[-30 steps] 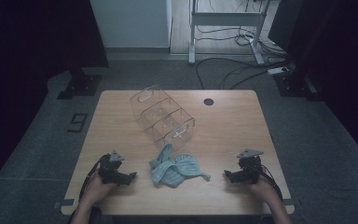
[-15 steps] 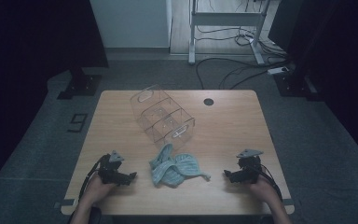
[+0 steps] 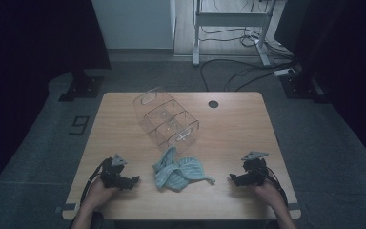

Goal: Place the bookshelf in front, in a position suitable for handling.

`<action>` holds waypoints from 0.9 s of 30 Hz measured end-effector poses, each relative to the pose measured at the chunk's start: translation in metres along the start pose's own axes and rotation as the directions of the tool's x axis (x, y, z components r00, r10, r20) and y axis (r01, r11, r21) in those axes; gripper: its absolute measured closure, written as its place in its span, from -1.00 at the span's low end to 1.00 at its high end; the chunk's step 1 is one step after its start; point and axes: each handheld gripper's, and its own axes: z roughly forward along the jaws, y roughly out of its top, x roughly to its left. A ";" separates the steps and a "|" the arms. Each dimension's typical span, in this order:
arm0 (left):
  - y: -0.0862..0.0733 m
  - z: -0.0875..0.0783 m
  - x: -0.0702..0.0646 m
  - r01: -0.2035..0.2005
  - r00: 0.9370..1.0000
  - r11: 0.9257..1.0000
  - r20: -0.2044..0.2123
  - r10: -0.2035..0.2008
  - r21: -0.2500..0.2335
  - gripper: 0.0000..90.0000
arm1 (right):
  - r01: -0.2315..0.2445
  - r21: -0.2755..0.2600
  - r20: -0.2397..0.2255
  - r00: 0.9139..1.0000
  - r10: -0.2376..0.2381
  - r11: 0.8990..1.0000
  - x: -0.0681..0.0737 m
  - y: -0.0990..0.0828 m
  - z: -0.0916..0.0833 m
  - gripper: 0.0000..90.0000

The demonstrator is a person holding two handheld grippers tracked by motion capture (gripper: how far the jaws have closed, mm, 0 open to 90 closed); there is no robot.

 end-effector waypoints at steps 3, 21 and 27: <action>0.000 0.000 0.000 0.002 1.000 1.000 0.001 -0.002 -0.002 -1.00 | 0.015 -0.020 0.003 1.000 -0.015 1.000 0.000 0.003 -0.005 -0.95; 0.000 0.000 0.000 0.001 1.000 1.000 0.001 -0.001 -0.004 -1.00 | 0.018 -0.107 -0.031 0.999 -0.021 0.994 0.010 0.013 -0.021 -0.95; 0.000 0.000 0.000 0.002 1.000 1.000 0.000 -0.002 -0.004 -1.00 | 0.027 -0.125 -0.062 0.997 -0.035 0.992 0.018 0.020 -0.023 -0.95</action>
